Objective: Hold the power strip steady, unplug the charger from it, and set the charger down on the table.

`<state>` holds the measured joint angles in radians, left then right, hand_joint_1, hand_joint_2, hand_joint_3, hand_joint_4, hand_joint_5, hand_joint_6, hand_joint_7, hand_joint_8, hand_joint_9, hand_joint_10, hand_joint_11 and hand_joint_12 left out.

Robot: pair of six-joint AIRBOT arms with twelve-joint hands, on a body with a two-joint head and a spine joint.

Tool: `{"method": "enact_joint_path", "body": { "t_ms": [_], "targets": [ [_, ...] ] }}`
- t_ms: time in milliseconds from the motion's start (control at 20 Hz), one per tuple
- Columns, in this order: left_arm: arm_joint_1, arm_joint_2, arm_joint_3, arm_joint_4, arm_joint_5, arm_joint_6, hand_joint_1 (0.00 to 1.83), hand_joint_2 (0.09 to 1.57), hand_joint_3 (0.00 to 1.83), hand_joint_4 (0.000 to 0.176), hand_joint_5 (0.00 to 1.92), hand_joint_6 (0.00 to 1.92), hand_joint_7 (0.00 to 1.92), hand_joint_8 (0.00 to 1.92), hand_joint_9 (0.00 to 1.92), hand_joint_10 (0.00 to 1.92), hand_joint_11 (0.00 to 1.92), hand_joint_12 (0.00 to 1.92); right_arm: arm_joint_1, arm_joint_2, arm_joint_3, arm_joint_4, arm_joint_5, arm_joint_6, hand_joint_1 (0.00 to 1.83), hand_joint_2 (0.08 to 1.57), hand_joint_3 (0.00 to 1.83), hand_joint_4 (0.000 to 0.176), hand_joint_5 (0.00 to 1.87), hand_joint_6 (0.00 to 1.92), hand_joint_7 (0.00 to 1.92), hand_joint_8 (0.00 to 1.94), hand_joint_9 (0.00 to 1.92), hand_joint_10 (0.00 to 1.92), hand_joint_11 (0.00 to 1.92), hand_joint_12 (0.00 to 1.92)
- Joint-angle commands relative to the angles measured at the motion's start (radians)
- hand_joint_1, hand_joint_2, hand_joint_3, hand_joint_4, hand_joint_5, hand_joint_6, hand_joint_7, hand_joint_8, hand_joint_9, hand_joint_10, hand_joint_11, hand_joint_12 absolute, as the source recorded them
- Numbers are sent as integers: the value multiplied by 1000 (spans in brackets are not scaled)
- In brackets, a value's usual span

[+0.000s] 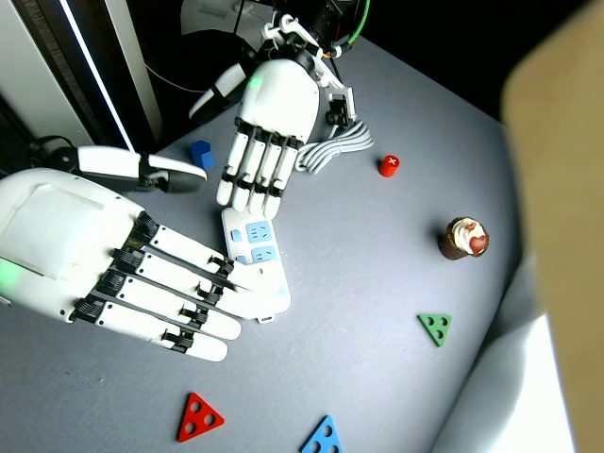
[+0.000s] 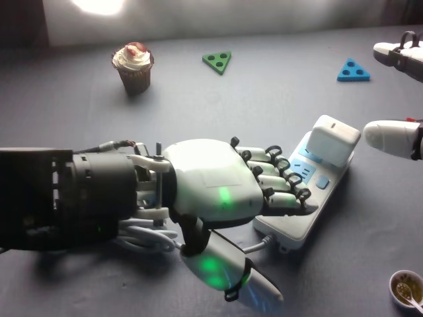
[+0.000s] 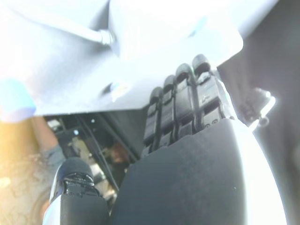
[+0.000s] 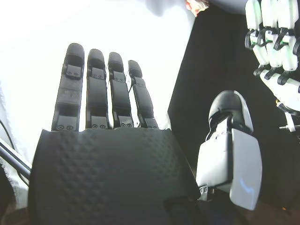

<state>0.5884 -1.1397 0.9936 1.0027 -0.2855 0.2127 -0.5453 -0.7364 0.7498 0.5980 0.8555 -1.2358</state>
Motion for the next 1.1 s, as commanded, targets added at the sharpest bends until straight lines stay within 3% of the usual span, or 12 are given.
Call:
{"method": "enact_joint_path", "body": {
  "t_ms": [0, 250, 350, 500, 650, 950, 1050],
  "targets": [
    [-3, -13, 7, -22, -84, -1, 0, 1018, 2, 0, 119, 5, 139, 7, 119, 6, 60, 141, 14, 8, 0, -6, 122, -3, 247, 1088, 7, 0, 187, 2, 247, 8, 246, 9, 253, 62],
    [2, -49, 44, -22, -84, 1, 0, 1023, 3, 0, 95, 3, 119, 5, 102, 5, 49, 129, 27, -14, -17, 84, 178, -30, 415, 1101, 3, 0, 139, 0, 213, 0, 225, 0, 256, 56],
    [2, -66, 59, -22, -83, 1, 0, 1018, 1, 0, 107, 5, 129, 6, 114, 7, 65, 130, 30, -27, -19, 129, 178, -47, 602, 1081, 0, 0, 169, 10, 251, 12, 260, 11, 292, 69],
    [6, -81, 70, -22, -83, 0, 0, 1023, 2, 0, 117, 7, 138, 7, 117, 6, 61, 124, 42, -54, -17, 154, 176, -63, 568, 1139, 13, 0, 116, 4, 208, 3, 222, 3, 262, 54],
    [18, -84, 74, -23, -81, 0, 0, 1028, 3, 0, 94, 1, 110, 0, 99, 1, 49, 115, 65, -77, -16, 211, 160, -85, 748, 1116, 0, 0, 212, 11, 261, 6, 260, 5, 291, 65],
    [42, -96, 84, -27, -81, -1, 0, 1031, 2, 0, 110, 3, 126, 4, 110, 2, 67, 115, 78, -120, -12, 282, 154, -131, 991, 1076, 0, 0, 224, 10, 261, 1, 264, 1, 298, 72],
    [48, -101, 88, -29, -81, -4, 0, 1027, 0, 0, 101, 1, 117, 0, 103, 1, 67, 112, 86, -138, -7, 299, 154, -146, 995, 1075, 0, 0, 227, 6, 256, 0, 267, 1, 303, 78]
  ]
}}
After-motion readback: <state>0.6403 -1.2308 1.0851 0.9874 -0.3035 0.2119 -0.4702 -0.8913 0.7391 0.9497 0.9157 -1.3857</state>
